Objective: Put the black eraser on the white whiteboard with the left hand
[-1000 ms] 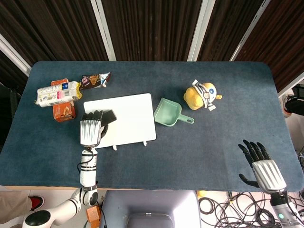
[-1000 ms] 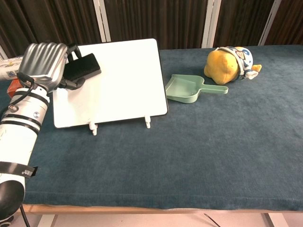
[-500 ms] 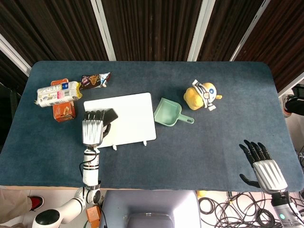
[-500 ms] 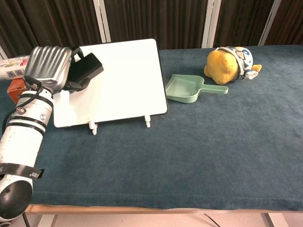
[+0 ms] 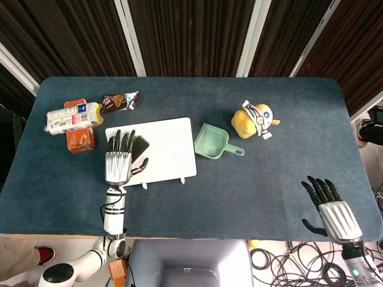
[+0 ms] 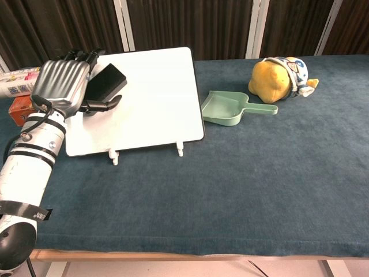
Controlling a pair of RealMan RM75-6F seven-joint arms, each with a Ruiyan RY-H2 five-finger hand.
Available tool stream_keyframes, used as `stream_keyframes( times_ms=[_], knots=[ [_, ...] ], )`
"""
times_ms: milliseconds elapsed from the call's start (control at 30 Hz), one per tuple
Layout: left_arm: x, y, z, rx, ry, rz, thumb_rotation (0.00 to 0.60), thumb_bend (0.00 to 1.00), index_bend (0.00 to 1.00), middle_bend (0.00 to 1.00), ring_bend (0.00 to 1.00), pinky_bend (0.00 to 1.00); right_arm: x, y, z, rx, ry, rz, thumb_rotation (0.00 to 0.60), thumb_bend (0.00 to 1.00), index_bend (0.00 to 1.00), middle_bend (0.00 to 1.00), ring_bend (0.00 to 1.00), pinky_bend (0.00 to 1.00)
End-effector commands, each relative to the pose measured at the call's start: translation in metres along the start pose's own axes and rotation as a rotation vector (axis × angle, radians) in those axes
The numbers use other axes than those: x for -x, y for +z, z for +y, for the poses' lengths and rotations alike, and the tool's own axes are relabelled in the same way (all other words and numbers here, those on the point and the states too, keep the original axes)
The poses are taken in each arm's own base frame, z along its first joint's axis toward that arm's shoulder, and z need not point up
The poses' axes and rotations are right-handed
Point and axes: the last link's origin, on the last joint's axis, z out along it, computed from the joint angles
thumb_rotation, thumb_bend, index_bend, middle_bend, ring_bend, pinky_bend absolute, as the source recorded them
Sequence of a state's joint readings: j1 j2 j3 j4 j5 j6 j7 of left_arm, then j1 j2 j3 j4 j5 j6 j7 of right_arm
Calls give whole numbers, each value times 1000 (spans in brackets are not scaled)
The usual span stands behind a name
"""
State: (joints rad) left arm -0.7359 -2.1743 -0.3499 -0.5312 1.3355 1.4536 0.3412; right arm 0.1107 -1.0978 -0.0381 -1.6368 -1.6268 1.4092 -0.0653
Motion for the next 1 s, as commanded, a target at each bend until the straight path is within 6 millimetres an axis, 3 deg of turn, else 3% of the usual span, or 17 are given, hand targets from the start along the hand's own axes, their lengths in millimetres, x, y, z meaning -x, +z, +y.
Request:
stream_keyframes(
  times_ms=[33, 200, 333, 400, 567, 633, 700, 867, 1000],
  knots=[
    [-6, -2, -1, 7, -18, 31, 238, 214, 98, 141, 44, 192, 0, 0, 0, 1, 0, 2, 600, 158, 0, 0, 0, 0],
    [-29, -20, -13, 41, -54, 110, 217, 209, 72, 84, 8, 159, 0, -1, 1, 2, -1, 4, 600, 159, 0, 0, 0, 0],
    [-61, -57, -49, 67, -90, 94, 216, 210, 60, 82, 4, 158, 1, -1, 0, 3, -4, 0, 600, 158, 0, 0, 0, 0],
    [-81, -85, -80, 73, -86, -12, 266, 211, 35, 54, 1, 151, 2, -2, -1, 2, -10, -3, 600, 158, 0, 0, 0, 0],
    [-127, -151, -173, -126, -86, -443, 408, 228, 0, 0, 0, 34, 4, -2, -4, 2, -27, 0, 600, 158, 0, 0, 0, 0],
    [-140, -167, -198, -176, -137, -474, 521, 249, 0, 0, 0, 22, 5, 0, -5, 6, -30, -2, 600, 158, 0, 0, 0, 0],
    [-149, -183, -221, -220, -193, -430, 576, 257, 0, 0, 0, 10, 7, 1, -6, 10, -38, -5, 600, 158, 0, 0, 0, 0],
    [-157, -190, -235, -199, -147, -388, 600, 263, 0, 0, 0, 0, 9, 3, -8, 11, -49, -8, 600, 158, 0, 0, 0, 0],
    [-156, -195, -230, -156, -169, -395, 600, 261, 0, 0, 0, 0, 13, 5, -11, 14, -65, -18, 600, 158, 0, 0, 0, 0]
  ],
)
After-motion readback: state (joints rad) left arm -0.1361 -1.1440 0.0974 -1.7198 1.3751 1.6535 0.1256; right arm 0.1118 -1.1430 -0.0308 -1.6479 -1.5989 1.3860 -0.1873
